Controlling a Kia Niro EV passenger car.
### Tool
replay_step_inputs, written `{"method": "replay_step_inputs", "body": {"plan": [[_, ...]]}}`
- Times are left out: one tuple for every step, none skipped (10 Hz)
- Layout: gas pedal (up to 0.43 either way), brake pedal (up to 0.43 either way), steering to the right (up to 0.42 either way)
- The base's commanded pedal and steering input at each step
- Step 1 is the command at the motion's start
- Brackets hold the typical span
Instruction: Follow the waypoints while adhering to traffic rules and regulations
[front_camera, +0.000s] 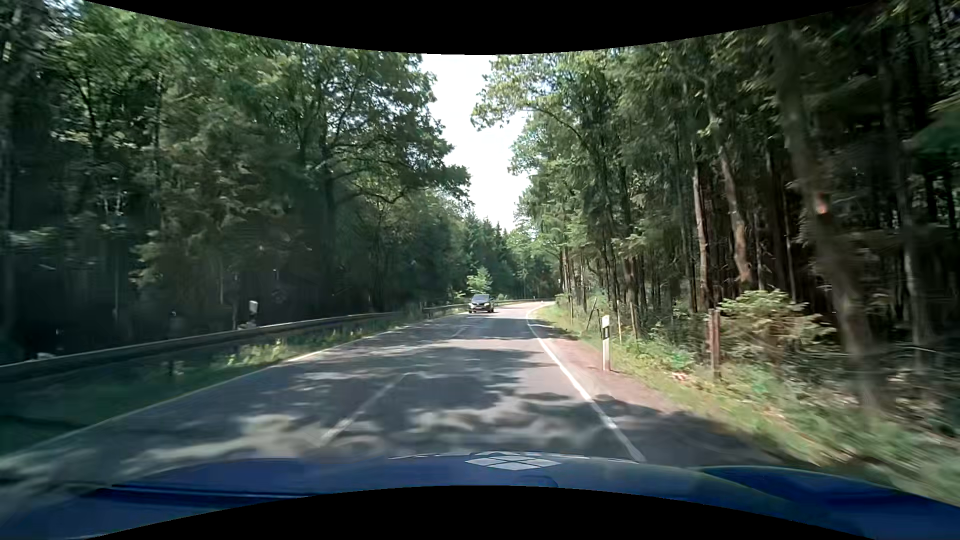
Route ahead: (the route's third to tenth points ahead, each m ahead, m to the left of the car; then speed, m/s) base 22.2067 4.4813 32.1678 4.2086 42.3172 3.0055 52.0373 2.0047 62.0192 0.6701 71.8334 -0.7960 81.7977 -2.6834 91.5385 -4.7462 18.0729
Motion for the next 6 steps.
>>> {"method": "replay_step_inputs", "body": {"plan": [[0.157,0.000,0.009],[0.157,0.000,0.009],[0.157,0.000,0.009],[0.157,0.000,0.009],[0.157,0.000,0.008],[0.157,0.000,0.008]]}}
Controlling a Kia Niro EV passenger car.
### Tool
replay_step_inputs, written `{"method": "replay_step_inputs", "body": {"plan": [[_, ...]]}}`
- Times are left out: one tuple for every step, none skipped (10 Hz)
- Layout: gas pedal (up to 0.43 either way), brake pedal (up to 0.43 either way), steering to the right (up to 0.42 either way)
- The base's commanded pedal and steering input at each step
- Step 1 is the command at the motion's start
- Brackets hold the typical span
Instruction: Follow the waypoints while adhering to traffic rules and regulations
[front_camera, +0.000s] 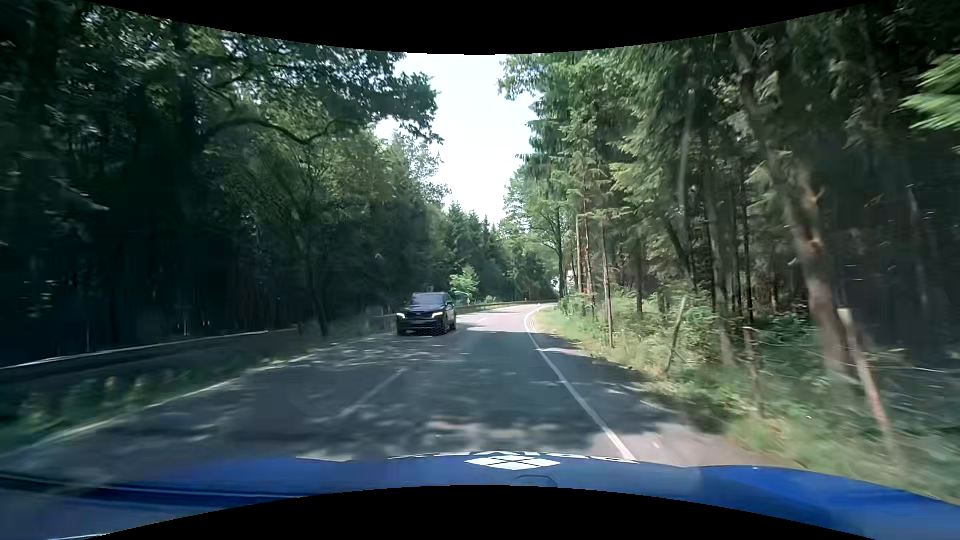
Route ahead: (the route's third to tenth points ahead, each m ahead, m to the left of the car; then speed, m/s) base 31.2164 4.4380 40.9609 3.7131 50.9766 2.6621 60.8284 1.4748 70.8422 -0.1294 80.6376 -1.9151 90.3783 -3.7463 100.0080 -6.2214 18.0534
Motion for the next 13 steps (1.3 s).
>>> {"method": "replay_step_inputs", "body": {"plan": [[0.157,0.000,0.008],[0.157,0.000,0.007],[0.157,0.000,0.006],[0.157,0.000,0.006],[0.169,0.000,0.006],[0.169,0.000,0.006],[0.169,0.000,0.006],[0.169,0.000,0.006],[0.177,0.000,0.006],[0.177,0.000,0.006],[0.177,0.000,0.008],[0.177,0.000,0.010],[0.177,0.000,0.011]]}}
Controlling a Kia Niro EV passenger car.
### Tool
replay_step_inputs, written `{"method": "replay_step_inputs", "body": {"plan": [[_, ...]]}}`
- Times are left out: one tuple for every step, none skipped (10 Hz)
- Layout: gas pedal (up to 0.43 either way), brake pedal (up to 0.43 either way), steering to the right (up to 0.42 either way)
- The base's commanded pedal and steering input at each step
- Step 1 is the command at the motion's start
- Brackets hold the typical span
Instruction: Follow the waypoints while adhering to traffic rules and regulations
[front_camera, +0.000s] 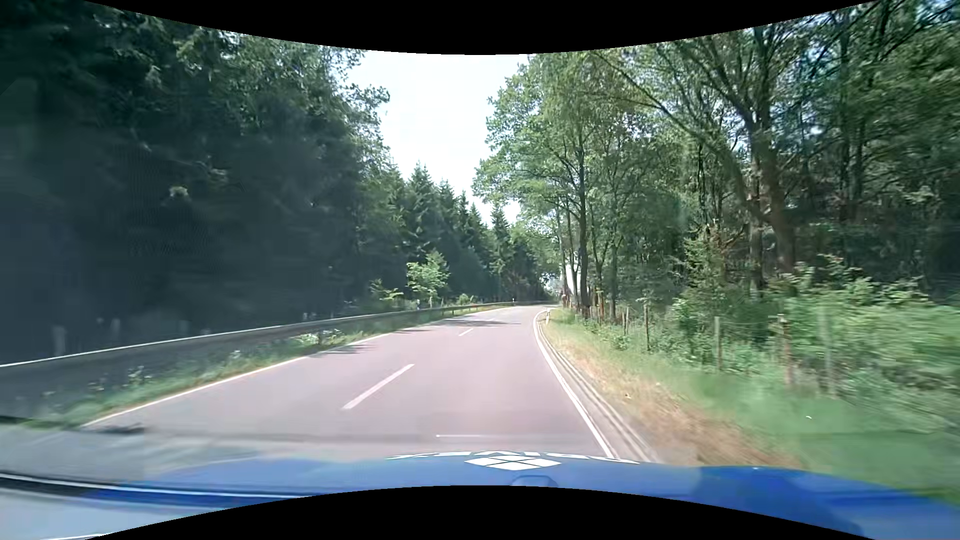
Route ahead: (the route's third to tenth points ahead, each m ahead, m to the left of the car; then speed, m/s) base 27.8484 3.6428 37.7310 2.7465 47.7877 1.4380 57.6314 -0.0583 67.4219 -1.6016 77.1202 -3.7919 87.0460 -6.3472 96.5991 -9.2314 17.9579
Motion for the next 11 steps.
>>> {"method": "replay_step_inputs", "body": {"plan": [[0.177,0.000,0.012],[0.177,0.000,0.012],[0.177,0.000,0.012],[0.177,0.000,0.012],[0.177,0.000,0.013],[0.177,0.000,0.014],[0.177,0.000,0.013],[0.177,0.000,0.012],[0.177,0.000,0.011],[0.177,0.000,0.011],[0.177,0.000,0.011]]}}
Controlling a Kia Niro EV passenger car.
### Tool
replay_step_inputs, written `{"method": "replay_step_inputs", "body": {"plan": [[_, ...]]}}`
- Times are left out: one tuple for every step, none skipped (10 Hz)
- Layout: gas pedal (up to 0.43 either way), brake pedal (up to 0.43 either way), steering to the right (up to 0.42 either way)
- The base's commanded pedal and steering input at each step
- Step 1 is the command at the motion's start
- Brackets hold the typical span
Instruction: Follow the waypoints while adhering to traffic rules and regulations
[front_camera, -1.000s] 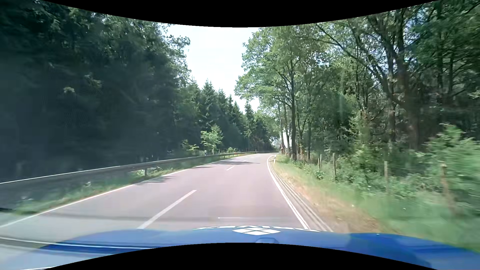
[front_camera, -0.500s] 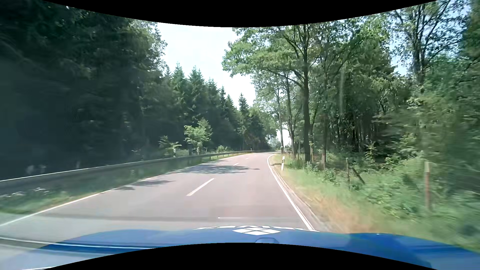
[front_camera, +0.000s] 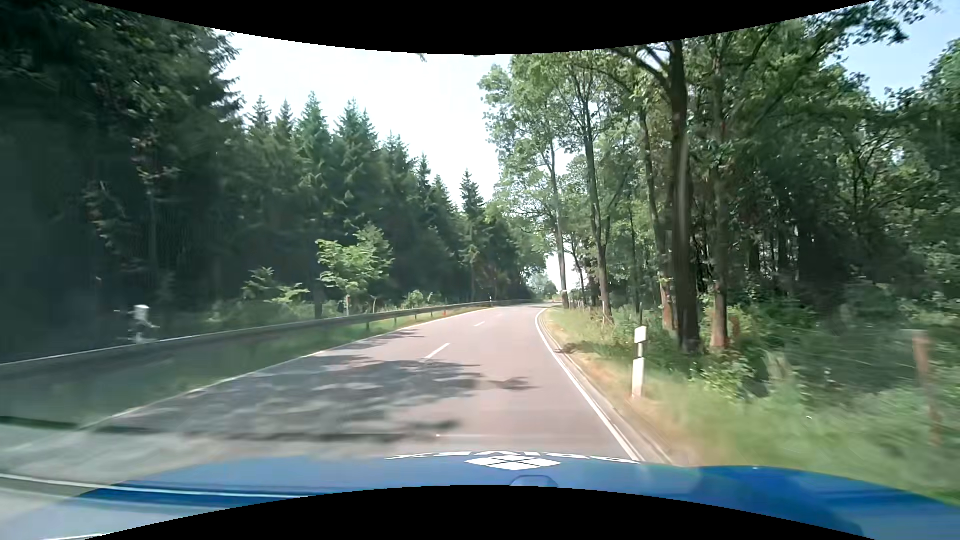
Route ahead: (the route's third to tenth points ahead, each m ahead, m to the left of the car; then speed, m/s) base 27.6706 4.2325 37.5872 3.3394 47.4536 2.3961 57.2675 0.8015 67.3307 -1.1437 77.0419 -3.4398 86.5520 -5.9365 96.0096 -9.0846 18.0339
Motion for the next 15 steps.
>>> {"method": "replay_step_inputs", "body": {"plan": [[0.177,0.000,0.011],[0.177,0.000,0.011],[0.177,0.000,0.012],[0.177,0.000,0.012],[0.177,0.000,0.012],[0.177,0.000,0.012],[0.177,0.000,0.016],[0.177,0.000,0.018],[0.177,0.000,0.018],[0.177,0.000,0.018],[0.177,0.000,0.017],[0.177,0.000,0.016],[0.177,0.000,0.016],[0.177,0.000,0.016],[0.177,0.000,0.016]]}}
